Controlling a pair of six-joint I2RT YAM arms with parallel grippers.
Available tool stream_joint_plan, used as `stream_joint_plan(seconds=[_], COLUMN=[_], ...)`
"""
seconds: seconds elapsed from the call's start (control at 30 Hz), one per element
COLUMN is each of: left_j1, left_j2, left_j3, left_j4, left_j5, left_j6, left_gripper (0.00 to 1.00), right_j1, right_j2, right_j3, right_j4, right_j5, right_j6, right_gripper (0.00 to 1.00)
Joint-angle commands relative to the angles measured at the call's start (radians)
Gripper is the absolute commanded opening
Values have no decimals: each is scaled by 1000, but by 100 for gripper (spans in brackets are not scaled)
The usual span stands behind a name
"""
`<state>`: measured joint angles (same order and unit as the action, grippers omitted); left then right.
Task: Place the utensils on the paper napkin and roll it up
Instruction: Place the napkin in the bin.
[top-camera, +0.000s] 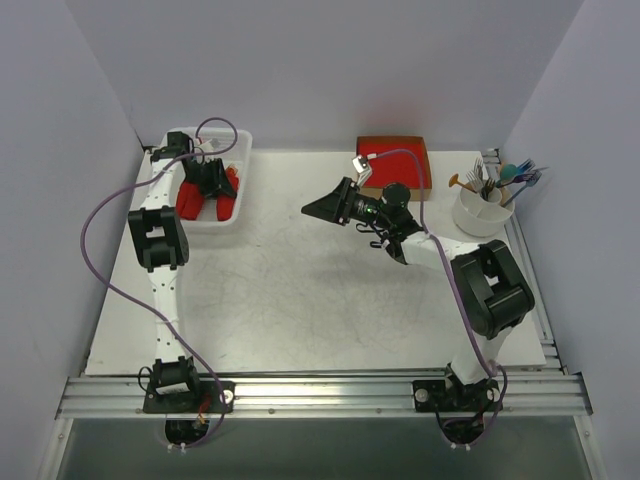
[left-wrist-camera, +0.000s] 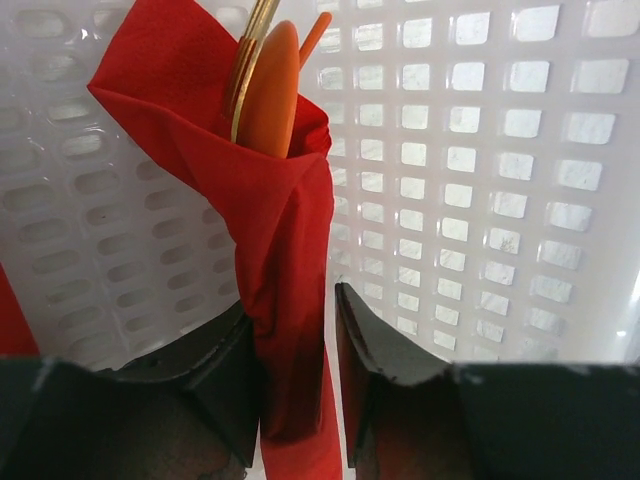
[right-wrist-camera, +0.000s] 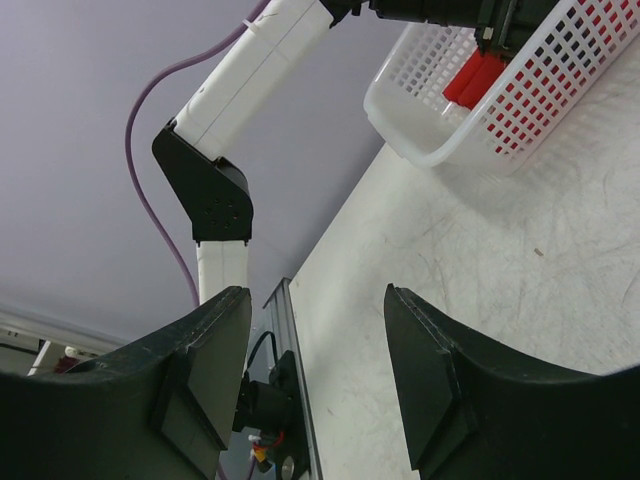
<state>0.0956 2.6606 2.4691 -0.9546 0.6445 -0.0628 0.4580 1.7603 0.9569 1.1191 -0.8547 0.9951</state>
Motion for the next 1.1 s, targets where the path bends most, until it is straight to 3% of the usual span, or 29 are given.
stream_joint_plan(seconds=[0.0,1.07], left_j1=[4,-20], left_j2=[1,-68], left_j3=[36,42], left_j4=[-7,-13], left_j5=[-5,-229], left_j6=[27,100], left_gripper=[42,62], right_j1=[-5,-4], right_j2=[-2,25], right_j3=[3,0], right_j4=[79,143], right_j5=[-29,-47], right_j6=[2,43], right_gripper=[55,54])
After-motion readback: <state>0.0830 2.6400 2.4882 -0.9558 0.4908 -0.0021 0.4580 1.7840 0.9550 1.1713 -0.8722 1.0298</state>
